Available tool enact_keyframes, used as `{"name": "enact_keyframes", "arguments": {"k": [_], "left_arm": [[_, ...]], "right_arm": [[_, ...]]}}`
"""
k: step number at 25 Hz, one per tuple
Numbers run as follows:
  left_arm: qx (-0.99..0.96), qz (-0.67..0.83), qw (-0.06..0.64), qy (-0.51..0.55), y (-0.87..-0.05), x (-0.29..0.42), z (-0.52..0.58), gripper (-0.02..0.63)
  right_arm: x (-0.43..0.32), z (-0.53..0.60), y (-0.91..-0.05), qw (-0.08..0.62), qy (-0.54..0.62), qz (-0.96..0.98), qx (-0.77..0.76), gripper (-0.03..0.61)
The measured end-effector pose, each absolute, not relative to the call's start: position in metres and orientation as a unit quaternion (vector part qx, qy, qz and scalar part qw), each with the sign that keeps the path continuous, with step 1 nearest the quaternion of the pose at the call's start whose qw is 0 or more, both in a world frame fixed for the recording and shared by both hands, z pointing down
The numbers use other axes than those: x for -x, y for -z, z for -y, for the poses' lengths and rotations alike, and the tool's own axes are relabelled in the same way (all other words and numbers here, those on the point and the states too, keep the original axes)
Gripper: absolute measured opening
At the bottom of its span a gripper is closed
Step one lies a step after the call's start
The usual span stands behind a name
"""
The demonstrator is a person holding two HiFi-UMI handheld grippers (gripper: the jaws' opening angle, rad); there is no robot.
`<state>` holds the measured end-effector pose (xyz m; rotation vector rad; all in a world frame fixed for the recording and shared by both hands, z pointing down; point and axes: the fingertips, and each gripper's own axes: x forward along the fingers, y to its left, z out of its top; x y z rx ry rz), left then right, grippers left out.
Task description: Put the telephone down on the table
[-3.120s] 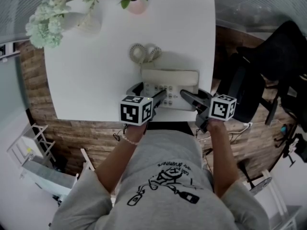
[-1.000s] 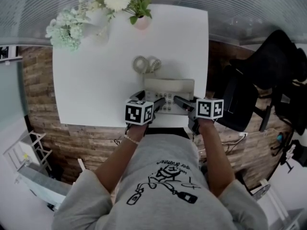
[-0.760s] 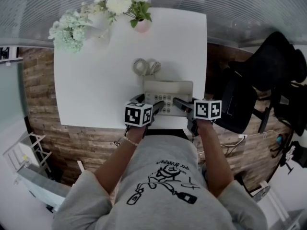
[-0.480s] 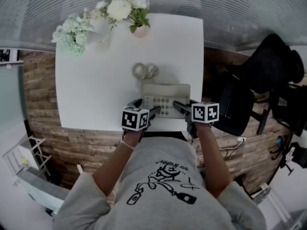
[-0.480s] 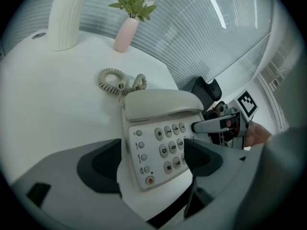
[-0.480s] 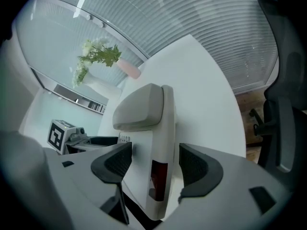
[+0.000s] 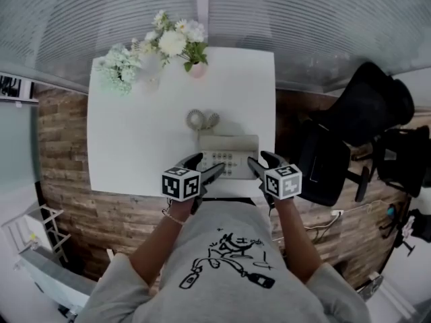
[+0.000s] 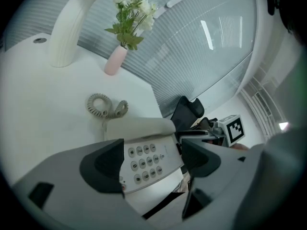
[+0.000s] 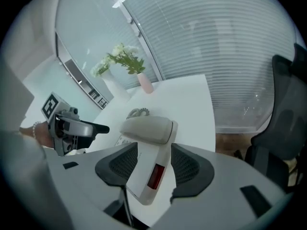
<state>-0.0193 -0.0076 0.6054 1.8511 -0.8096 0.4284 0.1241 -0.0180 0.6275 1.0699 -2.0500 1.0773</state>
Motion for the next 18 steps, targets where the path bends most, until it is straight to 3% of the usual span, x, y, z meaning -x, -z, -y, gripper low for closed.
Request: {"name": "enact_keyframes", "arguments": {"k": [9,13,15,18], "left_arm": [[-0.853,0.319,0.401,-0.098,-0.510,0.005,0.027,0.222],[-0.889,0.309,0.334,-0.061,-0.457,-0.001,0.035,0.106],[-0.904,0.303,0.300,-0.040,-0.430,-0.002,0.038,0.050],[-0.918,0.293,0.266,-0.012,-0.395,-0.004,0.038,0.018]], "right_arm": [[-0.093,0.026,-0.527,0.213,-0.295,0.846,-0.390,0.199],[-0.074,0.029,-0.471,0.172,-0.253,0.869,-0.388,0.099],[-0.065,0.031,-0.442,0.149,-0.236,0.879,-0.386,0.080],[-0.056,0.032,-0.401,0.119,-0.208,0.893,-0.381,0.066]]}}
